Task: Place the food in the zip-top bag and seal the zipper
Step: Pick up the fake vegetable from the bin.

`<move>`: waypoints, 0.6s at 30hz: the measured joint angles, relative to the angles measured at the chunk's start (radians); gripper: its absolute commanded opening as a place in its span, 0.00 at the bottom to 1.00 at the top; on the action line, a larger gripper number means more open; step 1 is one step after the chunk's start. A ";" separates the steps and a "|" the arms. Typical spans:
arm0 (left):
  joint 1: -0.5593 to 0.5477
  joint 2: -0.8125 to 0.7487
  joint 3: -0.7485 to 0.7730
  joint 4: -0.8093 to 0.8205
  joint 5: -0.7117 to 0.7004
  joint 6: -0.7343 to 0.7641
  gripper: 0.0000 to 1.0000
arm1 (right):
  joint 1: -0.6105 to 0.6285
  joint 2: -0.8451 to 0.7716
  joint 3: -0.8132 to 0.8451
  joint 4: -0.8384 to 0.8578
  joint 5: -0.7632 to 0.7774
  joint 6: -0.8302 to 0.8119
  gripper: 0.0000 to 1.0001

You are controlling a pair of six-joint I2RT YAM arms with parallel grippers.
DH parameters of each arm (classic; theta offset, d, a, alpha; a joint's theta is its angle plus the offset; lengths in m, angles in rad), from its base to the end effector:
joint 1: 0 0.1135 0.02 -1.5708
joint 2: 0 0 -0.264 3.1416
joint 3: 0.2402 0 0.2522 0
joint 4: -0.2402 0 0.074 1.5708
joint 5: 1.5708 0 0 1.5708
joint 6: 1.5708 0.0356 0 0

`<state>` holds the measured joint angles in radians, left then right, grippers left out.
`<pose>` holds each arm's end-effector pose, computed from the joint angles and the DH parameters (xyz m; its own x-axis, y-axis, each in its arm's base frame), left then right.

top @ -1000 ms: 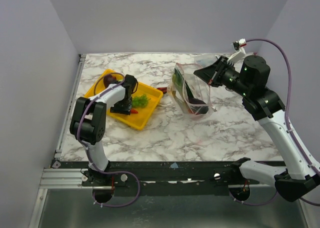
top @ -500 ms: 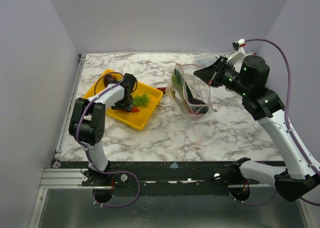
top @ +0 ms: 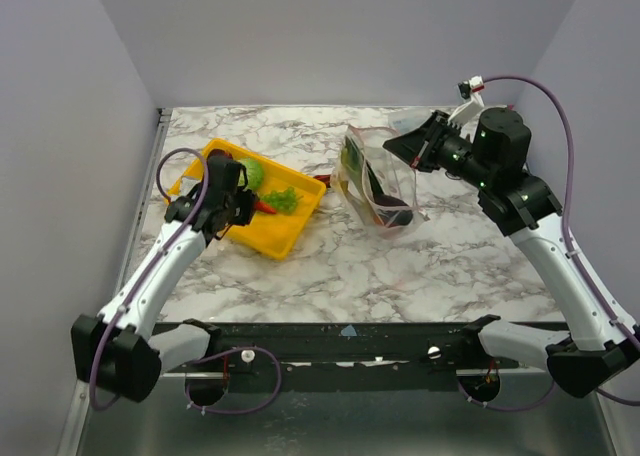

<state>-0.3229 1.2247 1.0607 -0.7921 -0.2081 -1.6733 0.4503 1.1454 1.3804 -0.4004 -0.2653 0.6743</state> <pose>0.2344 -0.0707 0.2921 -0.1172 -0.9871 -0.1089 -0.7909 0.1591 -0.5910 0.2140 0.1138 0.4515 -0.5234 0.4162 -0.7435 -0.4174 0.6355 0.6496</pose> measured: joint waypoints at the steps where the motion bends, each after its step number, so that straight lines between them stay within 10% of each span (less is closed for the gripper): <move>1: 0.000 -0.050 -0.033 0.038 0.014 0.038 0.00 | 0.000 0.003 0.000 0.003 -0.004 0.000 0.00; 11: -0.028 -0.344 -0.150 0.689 0.388 0.602 0.00 | 0.000 0.045 0.000 0.008 -0.041 -0.002 0.00; 18: -0.351 -0.278 0.120 0.936 0.659 1.062 0.00 | 0.000 0.077 0.008 0.010 -0.078 -0.002 0.00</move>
<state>-0.6743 0.9470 1.1805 0.1436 0.4507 -0.6113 0.4503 1.2228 1.3888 -0.3908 -0.3431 0.6720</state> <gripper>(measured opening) 0.254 0.005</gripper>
